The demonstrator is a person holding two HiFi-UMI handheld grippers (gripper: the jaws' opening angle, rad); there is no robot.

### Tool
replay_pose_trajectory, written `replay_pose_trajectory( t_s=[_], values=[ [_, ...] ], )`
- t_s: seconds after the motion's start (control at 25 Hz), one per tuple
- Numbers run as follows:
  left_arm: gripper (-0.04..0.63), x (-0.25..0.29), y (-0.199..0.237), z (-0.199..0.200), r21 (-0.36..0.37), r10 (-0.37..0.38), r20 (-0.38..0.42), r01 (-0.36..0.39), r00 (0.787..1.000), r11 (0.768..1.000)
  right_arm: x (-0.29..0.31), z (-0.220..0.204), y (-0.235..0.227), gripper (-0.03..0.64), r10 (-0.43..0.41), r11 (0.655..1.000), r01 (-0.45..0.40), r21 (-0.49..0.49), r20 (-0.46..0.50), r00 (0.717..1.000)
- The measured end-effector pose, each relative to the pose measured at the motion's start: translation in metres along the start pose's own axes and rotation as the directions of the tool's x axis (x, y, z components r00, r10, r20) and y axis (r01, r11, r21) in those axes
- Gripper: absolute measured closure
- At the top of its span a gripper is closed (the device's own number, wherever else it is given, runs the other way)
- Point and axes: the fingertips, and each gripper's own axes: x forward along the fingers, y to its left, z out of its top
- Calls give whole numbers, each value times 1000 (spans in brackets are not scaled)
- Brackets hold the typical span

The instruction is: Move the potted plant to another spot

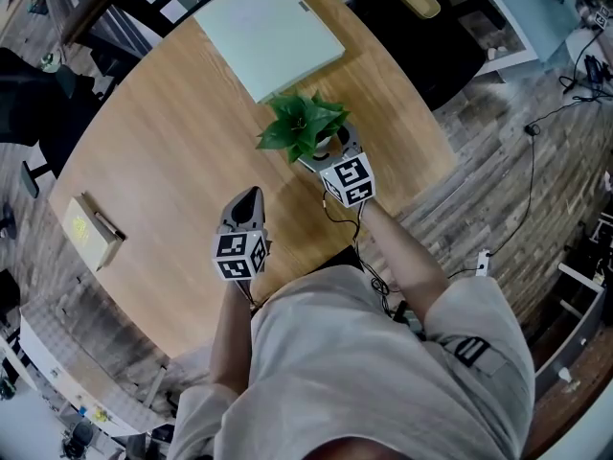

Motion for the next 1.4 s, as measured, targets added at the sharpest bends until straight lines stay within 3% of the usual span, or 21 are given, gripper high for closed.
replay_pose_trajectory(
  t_s=[0.48, 0.76, 1.4],
  values=[
    [583, -8, -7, -9, 28, -27, -5, 27, 1000, 999, -14, -17, 4, 121, -24, 999, 23, -25, -15, 1000],
    [583, -9, -8, -10, 20, -34, -1, 34, 999, 999, -12, -31, 12, 123, -15, 998, 10, -61, -89, 996],
    [583, -25, 5, -28, -53, -41, -5, 41, 999, 998, -50, -79, 32, 117, -39, 999, 39, -6, -211, 977]
  ],
)
